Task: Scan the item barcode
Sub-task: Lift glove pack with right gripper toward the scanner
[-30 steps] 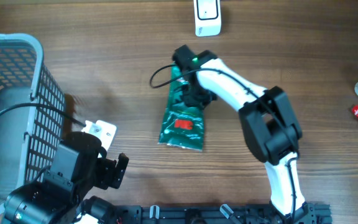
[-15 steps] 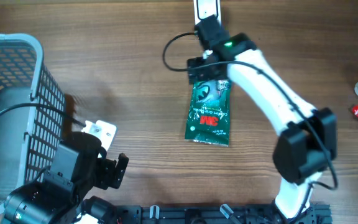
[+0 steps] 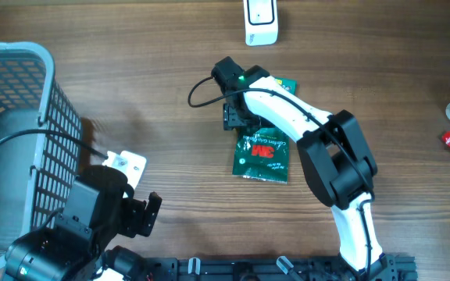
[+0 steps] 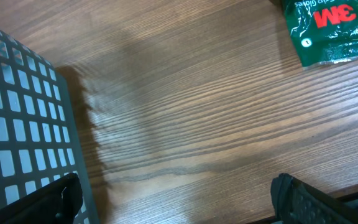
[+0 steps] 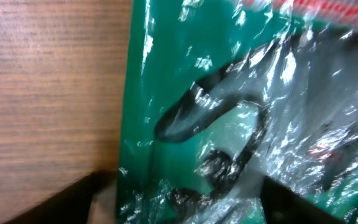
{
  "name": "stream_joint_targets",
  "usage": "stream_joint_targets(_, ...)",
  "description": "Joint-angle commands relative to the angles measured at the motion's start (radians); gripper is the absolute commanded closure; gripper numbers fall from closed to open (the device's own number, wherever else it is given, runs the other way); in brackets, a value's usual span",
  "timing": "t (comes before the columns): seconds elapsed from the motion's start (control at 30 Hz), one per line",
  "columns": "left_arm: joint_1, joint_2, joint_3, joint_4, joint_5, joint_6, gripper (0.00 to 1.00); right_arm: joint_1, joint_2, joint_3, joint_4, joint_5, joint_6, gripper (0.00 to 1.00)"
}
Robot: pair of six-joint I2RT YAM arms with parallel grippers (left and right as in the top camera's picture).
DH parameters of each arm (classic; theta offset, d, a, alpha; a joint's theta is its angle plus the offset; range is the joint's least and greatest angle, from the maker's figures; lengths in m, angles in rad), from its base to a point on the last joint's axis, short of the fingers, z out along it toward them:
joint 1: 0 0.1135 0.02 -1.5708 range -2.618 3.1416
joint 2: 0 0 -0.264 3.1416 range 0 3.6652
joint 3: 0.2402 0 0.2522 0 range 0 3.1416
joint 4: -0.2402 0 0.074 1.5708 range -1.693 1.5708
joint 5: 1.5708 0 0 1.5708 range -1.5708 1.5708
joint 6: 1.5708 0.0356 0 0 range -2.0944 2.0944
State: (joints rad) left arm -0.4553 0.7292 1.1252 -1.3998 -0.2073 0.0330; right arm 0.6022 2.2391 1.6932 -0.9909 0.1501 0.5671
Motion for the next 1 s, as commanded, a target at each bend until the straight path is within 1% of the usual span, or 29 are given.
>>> stream_joint_targets(0.0,0.004,-0.003,0.003,0.0,0.009,0.008,0.0,-0.007,0.093,-0.013,-0.044,-0.095,-0.02,0.35)
stream_joint_targets(0.07,0.004,-0.003,0.003,0.0,0.009,0.008,0.0,-0.007,0.127,-0.019,-0.044,-0.258,-0.107,0.69)
stream_joint_targets(0.1,0.004,-0.003,0.003,0.0,0.009,0.008,0.0,-0.007,0.126,-0.018,-0.031,-0.344,-0.148,0.89)
stream_joint_targets(0.13,0.004,-0.003,0.003,0.0,0.009,0.008,0.0,-0.008,0.112,-0.014,0.008,-0.468,-0.222,0.95)
stream_joint_targets(0.2,0.004,-0.003,0.003,0.0,0.009,0.008,0.0,-0.029,0.068,0.019,0.0,-0.679,-0.34,0.95)
stream_joint_targets(0.3,0.004,-0.003,0.003,0.0,0.009,0.008,0.0,-0.116,-0.06,0.026,-0.1,-0.985,-0.612,0.96)
stream_joint_targets(0.33,0.004,-0.003,0.003,0.0,0.009,0.008,0.0,-0.162,-0.098,0.025,-0.171,-1.135,-0.767,0.95)
stream_joint_targets(0.37,0.004,-0.003,0.003,0.0,0.009,0.008,0.0,-0.188,-0.109,0.025,-0.23,-1.24,-0.892,0.95)
stream_joint_targets(0.4,0.004,-0.003,0.003,0.0,0.009,0.008,0.0,-0.213,-0.112,0.022,-0.317,-1.371,-1.072,0.95)
stream_joint_targets(0.43,0.004,-0.003,0.003,0.0,0.009,0.008,0.0,-0.222,-0.112,0.005,-0.349,-1.427,-1.17,0.95)
stream_joint_targets(0.47,0.004,-0.003,0.003,0.0,0.009,0.008,0.0,-0.222,-0.112,-0.005,-0.357,-1.435,-1.205,0.95)
stream_joint_targets(0.6,0.004,-0.003,0.003,0.0,0.009,0.008,0.0,-0.219,-0.112,-0.017,-0.357,-1.431,-1.227,0.95)
stream_joint_targets(0.77,0.004,-0.003,0.003,0.0,0.009,0.008,0.0,-0.219,-0.111,-0.021,-0.361,-1.411,-1.354,0.95)
stream_joint_targets(0.87,0.004,-0.003,0.003,0.0,0.009,0.008,0.0,-0.214,-0.111,-0.054,-0.351,-1.461,-1.353,0.95)
stream_joint_targets(0.97,0.004,-0.003,0.003,0.0,0.009,0.008,0.0,-0.215,-0.111,-0.053,-0.408,-1.457,-1.346,0.96)
